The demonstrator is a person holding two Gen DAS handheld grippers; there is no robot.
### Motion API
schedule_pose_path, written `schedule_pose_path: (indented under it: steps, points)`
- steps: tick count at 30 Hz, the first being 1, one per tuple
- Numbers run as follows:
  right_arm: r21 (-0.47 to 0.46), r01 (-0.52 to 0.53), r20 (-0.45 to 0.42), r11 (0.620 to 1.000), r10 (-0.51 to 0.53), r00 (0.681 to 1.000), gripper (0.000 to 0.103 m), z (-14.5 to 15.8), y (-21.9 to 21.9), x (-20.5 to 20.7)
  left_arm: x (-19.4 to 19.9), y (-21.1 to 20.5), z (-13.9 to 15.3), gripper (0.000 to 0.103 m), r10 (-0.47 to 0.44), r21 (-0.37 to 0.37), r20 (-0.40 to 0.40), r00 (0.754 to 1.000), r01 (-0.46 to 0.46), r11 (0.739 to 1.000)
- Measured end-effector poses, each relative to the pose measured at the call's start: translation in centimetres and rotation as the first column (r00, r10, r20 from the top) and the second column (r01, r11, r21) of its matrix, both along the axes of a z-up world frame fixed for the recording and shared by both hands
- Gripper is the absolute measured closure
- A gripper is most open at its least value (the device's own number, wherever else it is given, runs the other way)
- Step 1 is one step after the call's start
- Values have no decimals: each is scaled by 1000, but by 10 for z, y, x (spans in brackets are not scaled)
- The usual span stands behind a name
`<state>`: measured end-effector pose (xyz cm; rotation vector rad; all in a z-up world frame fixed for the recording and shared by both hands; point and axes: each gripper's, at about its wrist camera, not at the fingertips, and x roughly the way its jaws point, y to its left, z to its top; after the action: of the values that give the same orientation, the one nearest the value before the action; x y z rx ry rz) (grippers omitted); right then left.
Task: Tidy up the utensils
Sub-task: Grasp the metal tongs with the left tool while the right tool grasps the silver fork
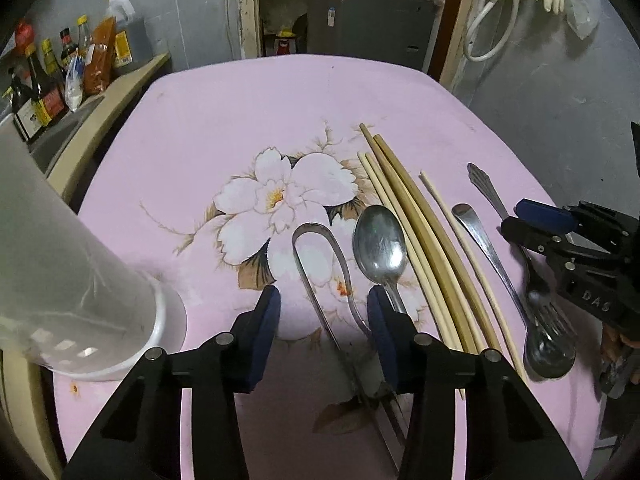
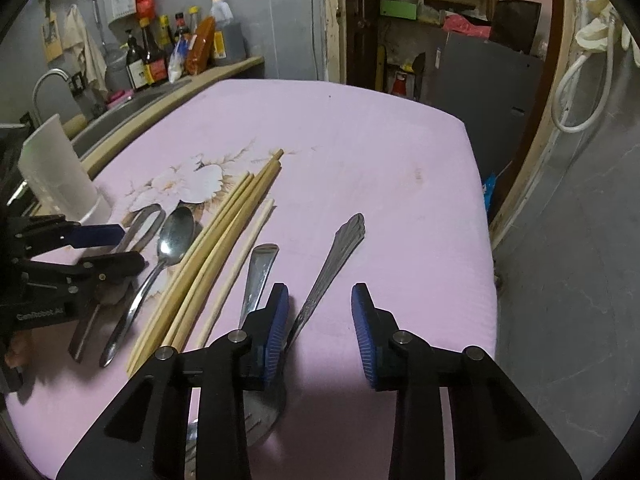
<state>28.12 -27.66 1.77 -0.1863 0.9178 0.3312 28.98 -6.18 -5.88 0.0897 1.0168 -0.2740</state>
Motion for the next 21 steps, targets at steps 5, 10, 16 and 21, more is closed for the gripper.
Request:
schedule_pose_path:
  steps: [5,10,16,21]
  points:
    - [-40,28,-33,999,-29,999,80,-5,6,12,4,-2,2,68,3,-5,-30,1000,-3,1000]
    - [-85,37,-78,996,-43,996,80,-4,11,17,4,-4,3,79,-10,-19,-61,998,9,1000]
    - [-60,44,-182,997,-54,982,85,-4,10,30,-1,1,5,85,-20,-47,-70,997,16,999]
    - [-52,49,-193,997,-58,979,93,-2,13,28,-14,-1,8,86,1,-68,-33,999,-3,998]
